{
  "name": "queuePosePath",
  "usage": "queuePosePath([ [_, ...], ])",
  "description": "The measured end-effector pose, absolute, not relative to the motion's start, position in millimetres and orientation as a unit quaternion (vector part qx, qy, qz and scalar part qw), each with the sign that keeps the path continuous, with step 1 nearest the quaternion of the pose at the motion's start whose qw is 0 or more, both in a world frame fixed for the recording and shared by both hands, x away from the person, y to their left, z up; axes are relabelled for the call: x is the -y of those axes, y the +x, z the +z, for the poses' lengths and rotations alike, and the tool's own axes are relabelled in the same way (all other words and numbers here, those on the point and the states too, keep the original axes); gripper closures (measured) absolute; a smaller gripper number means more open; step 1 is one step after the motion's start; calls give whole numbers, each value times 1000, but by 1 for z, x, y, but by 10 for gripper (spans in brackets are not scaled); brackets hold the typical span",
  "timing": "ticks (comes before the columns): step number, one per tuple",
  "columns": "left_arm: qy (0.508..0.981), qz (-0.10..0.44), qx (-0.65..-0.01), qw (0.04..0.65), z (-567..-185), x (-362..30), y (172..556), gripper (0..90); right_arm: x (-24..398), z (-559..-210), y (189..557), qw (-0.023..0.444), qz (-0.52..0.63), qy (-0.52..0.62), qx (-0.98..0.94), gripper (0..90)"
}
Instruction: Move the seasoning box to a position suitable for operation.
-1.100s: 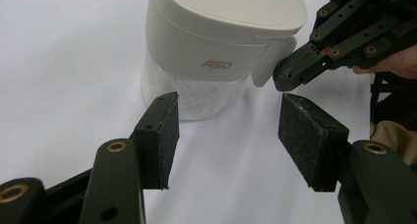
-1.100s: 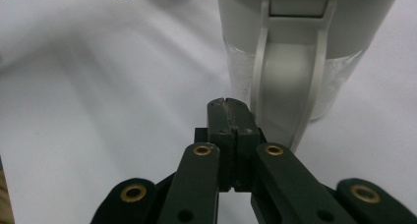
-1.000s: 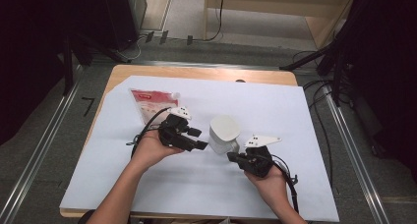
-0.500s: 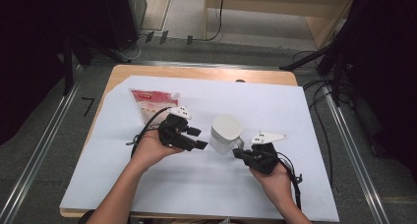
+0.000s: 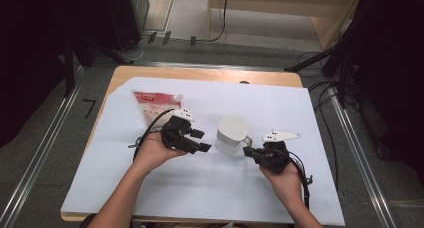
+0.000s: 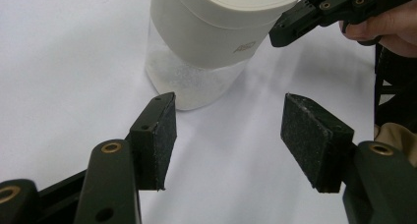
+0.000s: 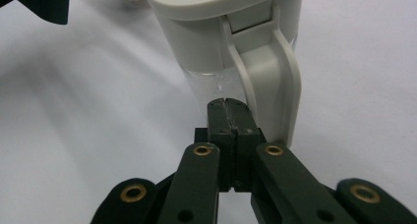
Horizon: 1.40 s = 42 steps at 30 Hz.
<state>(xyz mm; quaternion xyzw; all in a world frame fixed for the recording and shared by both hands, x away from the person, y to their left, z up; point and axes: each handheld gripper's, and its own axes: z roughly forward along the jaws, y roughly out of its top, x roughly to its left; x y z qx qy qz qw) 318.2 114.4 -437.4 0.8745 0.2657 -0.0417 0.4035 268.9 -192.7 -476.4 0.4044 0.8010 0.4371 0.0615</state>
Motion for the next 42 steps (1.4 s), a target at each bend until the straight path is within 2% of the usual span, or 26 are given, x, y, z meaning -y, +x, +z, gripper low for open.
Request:
queuePosePath([
  [21, 875, -43, -268, 402, -439, -112, 319, 369, 206, -475, 281, 73, 431, 420, -795, 900],
  [36, 873, -31, -262, 410, -441, -109, 318, 308, 213, -475, 294, 76, 428, 431, -791, 900],
  [42, 865, -44, -271, 420, -441, -110, 320, 285, 216, -475, 302, 78, 425, 435, -790, 900],
])
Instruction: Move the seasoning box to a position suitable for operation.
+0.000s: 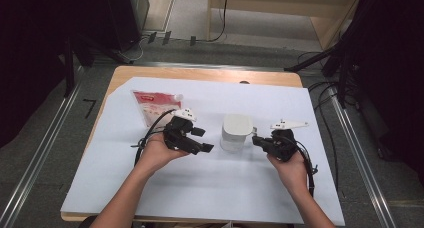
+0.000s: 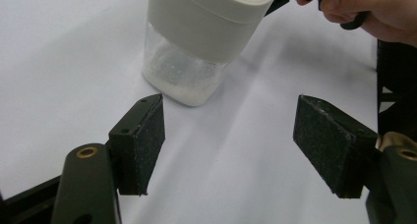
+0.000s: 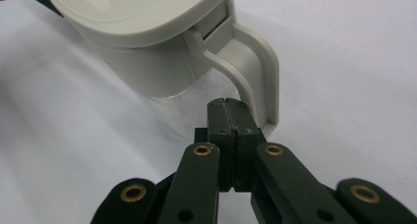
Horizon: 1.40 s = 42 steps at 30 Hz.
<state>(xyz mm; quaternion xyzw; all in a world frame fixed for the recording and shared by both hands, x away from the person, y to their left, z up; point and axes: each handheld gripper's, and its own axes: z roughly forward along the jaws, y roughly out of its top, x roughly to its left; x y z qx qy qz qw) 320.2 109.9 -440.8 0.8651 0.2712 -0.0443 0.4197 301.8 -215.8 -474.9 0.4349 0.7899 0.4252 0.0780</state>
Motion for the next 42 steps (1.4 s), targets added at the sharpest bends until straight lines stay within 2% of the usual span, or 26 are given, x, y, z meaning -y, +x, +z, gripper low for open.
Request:
queuePosePath([
  [5, 862, -59, -274, 424, -442, -108, 324, 251, 219, -477, 307, 78, 428, 443, -784, 900],
  [12, 873, -46, -274, 401, -443, -100, 330, 232, 218, -475, 313, 79, 424, 445, -785, 900],
  [22, 879, -56, -259, 396, -433, -94, 340, 227, 228, -456, 310, 102, 426, 429, -790, 900],
  [27, 892, -56, -239, 379, -431, -85, 346, 233, 233, -449, 321, 76, 429, 444, -783, 900],
  [29, 890, -62, -242, 382, -430, -83, 350, 234, 232, -446, 326, 93, 420, 436, -791, 900],
  [36, 885, -75, -229, 397, -429, -76, 360, 235, 232, -449, 341, 82, 414, 442, -791, 900],
  [42, 892, -65, -228, 385, -434, -71, 364, 223, 227, -453, 343, 77, 414, 439, -794, 900],
])
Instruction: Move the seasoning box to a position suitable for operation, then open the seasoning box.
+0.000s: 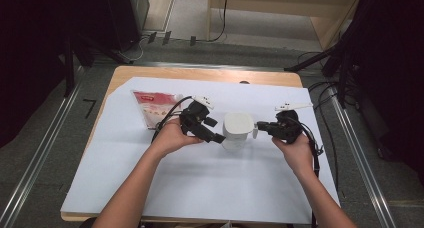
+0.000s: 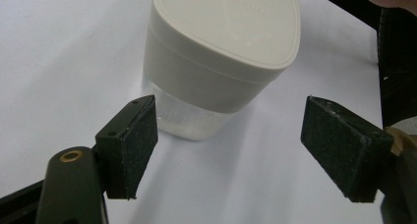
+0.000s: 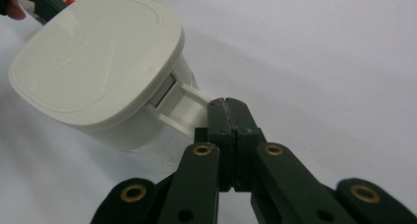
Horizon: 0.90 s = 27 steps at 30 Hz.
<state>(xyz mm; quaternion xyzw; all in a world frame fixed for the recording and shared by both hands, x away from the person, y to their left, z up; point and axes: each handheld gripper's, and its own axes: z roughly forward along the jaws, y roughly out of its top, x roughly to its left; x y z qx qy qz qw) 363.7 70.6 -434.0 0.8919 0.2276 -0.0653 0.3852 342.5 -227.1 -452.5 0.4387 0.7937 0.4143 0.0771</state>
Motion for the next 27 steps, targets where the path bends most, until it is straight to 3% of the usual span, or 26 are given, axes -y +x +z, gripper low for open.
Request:
queuePosePath([
  [27, 897, -44, -225, 378, -444, -42, 373, 167, 225, -455, 340, 87, 411, 448, -789, 900],
])
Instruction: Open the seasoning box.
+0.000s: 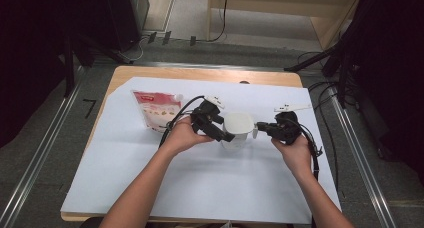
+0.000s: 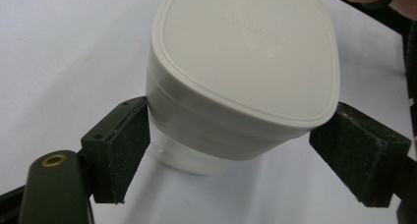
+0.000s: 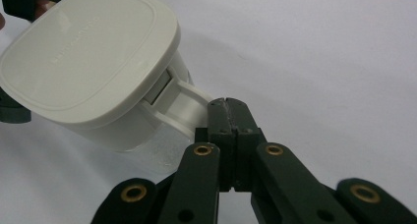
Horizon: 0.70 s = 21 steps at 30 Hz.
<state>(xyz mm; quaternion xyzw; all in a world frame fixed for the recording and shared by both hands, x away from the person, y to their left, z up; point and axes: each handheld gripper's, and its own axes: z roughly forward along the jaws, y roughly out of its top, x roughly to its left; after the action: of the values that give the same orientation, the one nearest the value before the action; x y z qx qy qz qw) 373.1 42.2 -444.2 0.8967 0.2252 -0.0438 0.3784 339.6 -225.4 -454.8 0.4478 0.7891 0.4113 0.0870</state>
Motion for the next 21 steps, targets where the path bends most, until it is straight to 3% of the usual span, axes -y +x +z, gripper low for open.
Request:
queuePosePath([
  [21, 905, -20, -216, 366, -440, -36, 371, 163, 223, -455, 337, 105, 407, 443, -792, 900],
])
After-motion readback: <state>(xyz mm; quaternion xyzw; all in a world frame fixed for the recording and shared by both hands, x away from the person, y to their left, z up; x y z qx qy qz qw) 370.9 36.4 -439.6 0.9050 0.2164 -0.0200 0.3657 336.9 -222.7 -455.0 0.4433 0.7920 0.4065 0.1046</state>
